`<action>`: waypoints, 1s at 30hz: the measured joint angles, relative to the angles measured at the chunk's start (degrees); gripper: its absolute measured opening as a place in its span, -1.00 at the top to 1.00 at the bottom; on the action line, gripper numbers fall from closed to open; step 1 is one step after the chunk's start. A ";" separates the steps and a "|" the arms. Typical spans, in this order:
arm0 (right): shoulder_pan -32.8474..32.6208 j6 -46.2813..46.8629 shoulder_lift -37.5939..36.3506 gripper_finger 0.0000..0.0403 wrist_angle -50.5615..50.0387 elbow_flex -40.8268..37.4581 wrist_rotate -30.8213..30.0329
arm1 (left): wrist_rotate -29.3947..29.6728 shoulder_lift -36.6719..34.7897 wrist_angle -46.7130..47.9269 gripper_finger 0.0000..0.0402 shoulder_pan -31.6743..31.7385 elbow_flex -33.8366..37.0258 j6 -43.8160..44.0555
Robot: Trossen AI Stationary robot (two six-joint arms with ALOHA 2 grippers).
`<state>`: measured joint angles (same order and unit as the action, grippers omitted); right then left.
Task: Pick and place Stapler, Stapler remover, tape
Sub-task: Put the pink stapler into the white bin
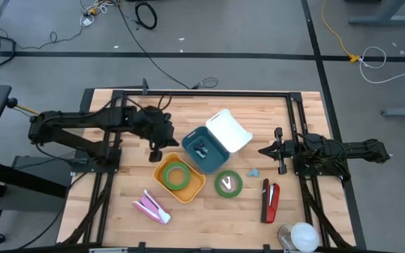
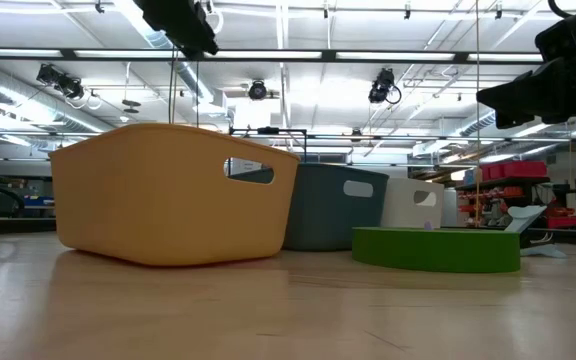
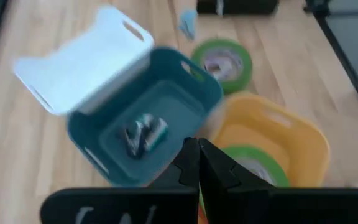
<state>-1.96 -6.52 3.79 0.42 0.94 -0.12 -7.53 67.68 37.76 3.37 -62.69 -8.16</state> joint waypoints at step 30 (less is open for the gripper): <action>-0.02 0.01 0.00 0.94 0.03 -0.02 -0.01 | -0.62 6.97 7.18 1.00 -29.46 0.02 -0.65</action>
<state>-1.98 -6.51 3.79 0.45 0.93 -0.13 -8.14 74.65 44.94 -26.09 -62.67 -8.81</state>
